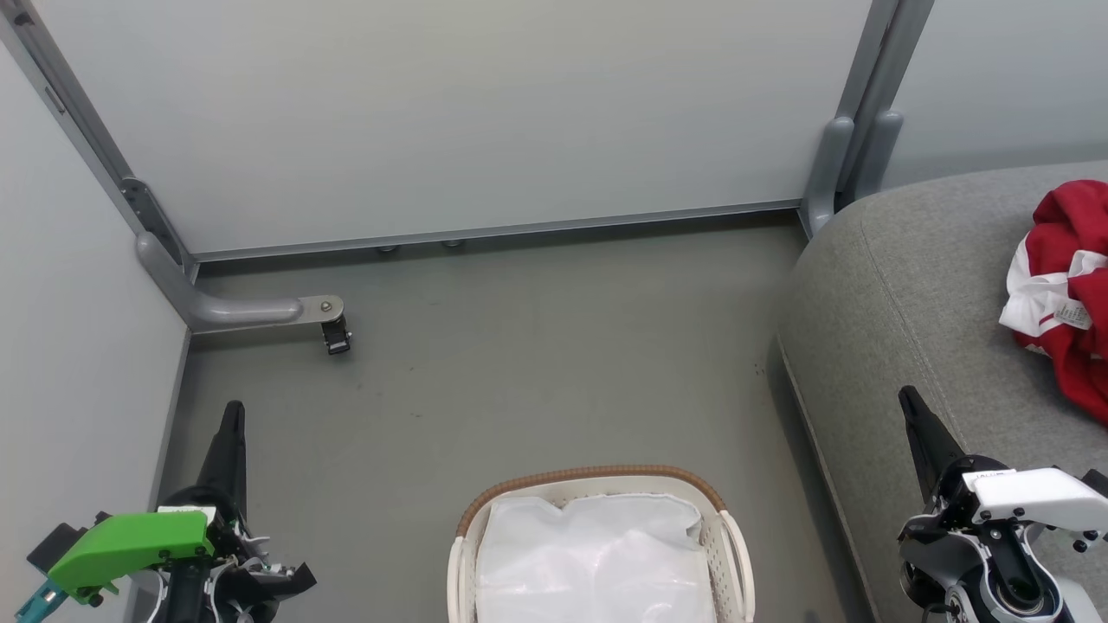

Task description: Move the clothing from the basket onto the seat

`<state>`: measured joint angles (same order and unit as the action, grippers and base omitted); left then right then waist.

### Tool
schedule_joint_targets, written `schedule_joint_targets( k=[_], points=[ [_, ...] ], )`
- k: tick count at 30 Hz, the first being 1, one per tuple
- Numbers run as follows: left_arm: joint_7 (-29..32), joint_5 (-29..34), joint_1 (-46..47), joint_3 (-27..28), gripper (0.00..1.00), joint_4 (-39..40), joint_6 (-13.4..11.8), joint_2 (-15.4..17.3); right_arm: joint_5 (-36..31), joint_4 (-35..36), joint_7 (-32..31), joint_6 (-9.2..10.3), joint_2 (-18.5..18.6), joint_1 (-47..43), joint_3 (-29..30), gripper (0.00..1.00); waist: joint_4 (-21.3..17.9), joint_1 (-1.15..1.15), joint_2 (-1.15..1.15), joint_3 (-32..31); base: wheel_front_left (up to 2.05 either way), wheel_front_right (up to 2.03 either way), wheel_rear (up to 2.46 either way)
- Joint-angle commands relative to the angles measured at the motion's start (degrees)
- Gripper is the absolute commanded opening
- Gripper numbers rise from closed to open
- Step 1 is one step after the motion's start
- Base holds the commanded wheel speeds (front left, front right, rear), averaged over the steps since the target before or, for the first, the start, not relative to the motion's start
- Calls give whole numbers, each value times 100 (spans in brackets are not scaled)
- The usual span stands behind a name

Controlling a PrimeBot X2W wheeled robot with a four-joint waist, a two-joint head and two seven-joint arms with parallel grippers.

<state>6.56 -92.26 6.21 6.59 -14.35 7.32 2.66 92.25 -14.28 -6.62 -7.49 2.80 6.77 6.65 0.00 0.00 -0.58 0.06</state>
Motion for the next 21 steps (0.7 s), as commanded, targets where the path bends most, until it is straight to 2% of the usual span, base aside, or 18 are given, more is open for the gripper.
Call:
schedule_joint_targets(
  k=[1, 21],
  points=[
    [23, -19, 64, 12, 0, 17, 35, 40, 18, 14, -15, 1, 14, -53, 9, 0, 0, 0, 58, 0, 0, 0, 0],
    [23, -20, 64, 11, 0, 17, 35, 40, 19, 14, -14, 1, 14, -54, 9, 0, 0, 0, 58, 0, 0, 0, 0]
  ],
)
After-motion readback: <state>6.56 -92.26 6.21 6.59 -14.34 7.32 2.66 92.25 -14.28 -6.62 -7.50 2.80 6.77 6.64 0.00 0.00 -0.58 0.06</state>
